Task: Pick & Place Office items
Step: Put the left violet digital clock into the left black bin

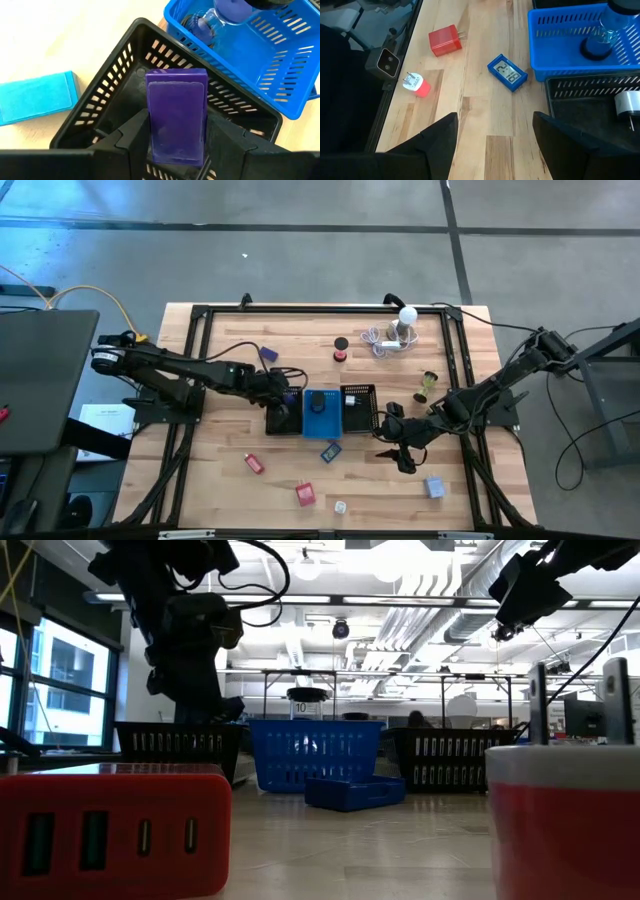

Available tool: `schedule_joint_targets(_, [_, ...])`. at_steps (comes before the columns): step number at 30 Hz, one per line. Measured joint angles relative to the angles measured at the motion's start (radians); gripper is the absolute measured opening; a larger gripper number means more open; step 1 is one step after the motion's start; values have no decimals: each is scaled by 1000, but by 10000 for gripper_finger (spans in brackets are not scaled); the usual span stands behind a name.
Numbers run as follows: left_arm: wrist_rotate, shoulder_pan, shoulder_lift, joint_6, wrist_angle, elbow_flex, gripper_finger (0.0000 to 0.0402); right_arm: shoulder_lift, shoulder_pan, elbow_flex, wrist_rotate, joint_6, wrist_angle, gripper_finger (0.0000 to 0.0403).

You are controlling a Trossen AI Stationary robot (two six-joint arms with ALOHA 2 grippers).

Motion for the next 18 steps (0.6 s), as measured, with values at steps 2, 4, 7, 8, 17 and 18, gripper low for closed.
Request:
schedule_joint_targets(2, [0, 0, 0, -1, 0, 0, 163, 0, 0, 0, 0, 0, 0, 247])
schedule_joint_targets(4, [4, 0, 0, -1, -1, 0, 163, 0, 0, 0, 0, 0, 0, 247])
schedule_joint_targets(7, [8, 0, 0, -2, 0, 0, 163, 0, 0, 0, 0, 0, 0, 247])
schedule_joint_targets(8, [8, 0, 0, -2, -1, 0, 163, 0, 0, 0, 0, 0, 0, 247])
schedule_joint_targets(17, [8, 0, 37, 4, 0, -1, 163, 0, 0, 0, 1, 0, 0, 247])
schedule_joint_targets(18, [8, 0, 48, 13, 1, -1, 163, 0, 0, 0, 0, -1, 0, 247])
